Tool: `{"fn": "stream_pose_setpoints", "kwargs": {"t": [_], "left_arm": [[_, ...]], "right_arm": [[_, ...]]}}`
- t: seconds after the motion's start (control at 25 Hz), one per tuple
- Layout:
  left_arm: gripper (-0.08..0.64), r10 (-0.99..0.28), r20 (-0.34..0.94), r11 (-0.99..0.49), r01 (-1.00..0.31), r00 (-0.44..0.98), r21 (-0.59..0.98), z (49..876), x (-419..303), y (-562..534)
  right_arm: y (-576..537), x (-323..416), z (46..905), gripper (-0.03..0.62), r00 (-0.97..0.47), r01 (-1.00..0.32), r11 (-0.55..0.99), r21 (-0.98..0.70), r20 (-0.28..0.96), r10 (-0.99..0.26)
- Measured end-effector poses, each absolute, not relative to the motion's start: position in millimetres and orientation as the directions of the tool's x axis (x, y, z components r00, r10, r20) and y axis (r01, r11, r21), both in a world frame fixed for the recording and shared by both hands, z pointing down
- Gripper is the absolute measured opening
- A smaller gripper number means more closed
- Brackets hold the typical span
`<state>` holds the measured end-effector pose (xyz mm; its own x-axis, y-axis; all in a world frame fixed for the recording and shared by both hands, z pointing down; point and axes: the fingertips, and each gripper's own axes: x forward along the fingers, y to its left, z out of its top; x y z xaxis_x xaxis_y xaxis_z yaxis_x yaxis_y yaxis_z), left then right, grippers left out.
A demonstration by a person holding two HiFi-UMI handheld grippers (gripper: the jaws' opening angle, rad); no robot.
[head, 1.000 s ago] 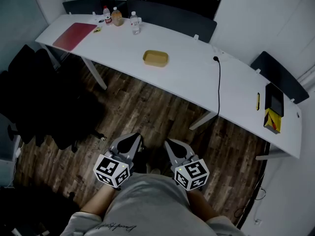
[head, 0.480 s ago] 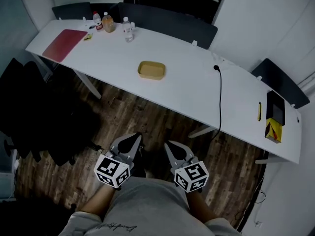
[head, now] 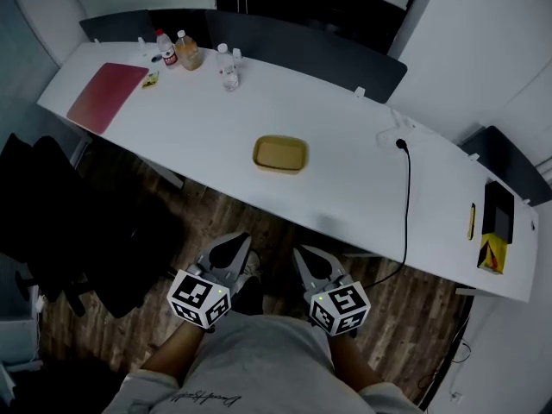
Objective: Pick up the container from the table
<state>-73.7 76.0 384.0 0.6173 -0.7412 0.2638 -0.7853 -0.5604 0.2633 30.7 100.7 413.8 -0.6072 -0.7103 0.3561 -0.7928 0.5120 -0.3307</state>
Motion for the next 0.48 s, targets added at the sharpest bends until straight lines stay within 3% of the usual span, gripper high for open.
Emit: {"fn": "stream_pose_setpoints", "kwargs": {"t": [0.48], "left_arm": [[0.002, -0.701, 0.251, -0.618, -0.744, 0.668, 0.254, 371, -108, -52]], "right_arm": [[-23, -6, 392, 0.014, -0.549, -0.834, 0.470, -0.289, 0.354, -0.757]]}}
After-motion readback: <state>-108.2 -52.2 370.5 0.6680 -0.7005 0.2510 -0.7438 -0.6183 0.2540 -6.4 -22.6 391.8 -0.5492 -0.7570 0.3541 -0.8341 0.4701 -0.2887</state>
